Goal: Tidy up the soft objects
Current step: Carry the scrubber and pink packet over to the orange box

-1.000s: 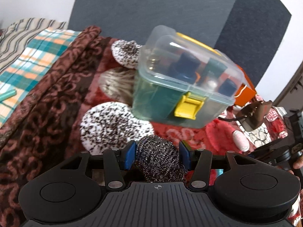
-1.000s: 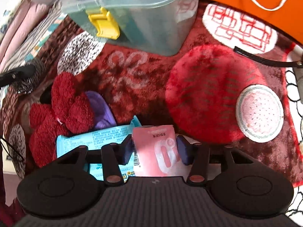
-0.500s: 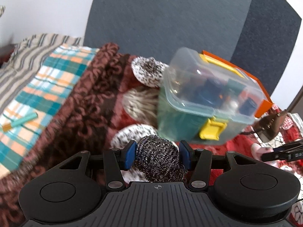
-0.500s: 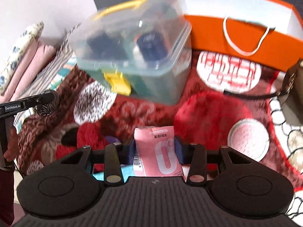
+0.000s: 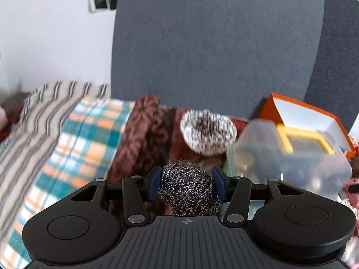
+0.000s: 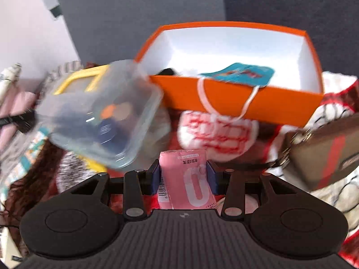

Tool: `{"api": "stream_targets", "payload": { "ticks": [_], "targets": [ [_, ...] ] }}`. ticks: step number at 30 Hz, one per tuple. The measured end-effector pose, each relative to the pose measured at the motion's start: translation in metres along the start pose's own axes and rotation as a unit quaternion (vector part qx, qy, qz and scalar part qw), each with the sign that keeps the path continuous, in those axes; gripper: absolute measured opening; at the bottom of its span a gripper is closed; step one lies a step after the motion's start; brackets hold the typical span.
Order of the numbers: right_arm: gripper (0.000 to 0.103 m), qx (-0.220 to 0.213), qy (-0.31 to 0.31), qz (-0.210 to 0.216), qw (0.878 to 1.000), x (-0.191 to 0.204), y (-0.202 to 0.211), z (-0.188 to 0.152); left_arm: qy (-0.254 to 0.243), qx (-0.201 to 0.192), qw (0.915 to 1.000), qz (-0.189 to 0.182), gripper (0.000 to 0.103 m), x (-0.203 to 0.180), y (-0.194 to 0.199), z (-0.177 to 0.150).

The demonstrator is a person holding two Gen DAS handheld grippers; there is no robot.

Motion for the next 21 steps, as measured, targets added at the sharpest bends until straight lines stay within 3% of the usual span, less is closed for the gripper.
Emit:
{"api": "stream_targets", "payload": {
  "ticks": [5, 11, 16, 21],
  "targets": [
    [0.048, 0.032, -0.015, -0.035, 0.999, -0.035, -0.027, 0.005, -0.008, -0.009, 0.9999, -0.008, 0.103, -0.018, -0.012, 0.034],
    [0.047, 0.051, -0.021, -0.054, 0.997, -0.052, -0.069, -0.007, -0.002, 0.006, 0.9998, -0.016, 0.103, -0.036, -0.036, 0.042],
    [0.046, 0.010, -0.021, -0.070, 0.997, -0.052, -0.091, 0.003, -0.005, 0.022, 0.9997, -0.012, 0.103, -0.041, -0.052, 0.041],
    [0.046, -0.065, 0.011, -0.080, 0.995, -0.040, -0.068, 0.024, -0.019, 0.018, 0.9996, -0.003, 0.103, -0.047, -0.054, 0.054]
  ]
}}
Point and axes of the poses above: each gripper's, at about its wrist camera, not at the fingertips, and y roughly against the way its jaws point, x to its left, z to its top, the point moved 10 cm from there along -y, roughly the way its jaws point, and after that the axes turned 1 degree about -y, right-handed, at the moved point
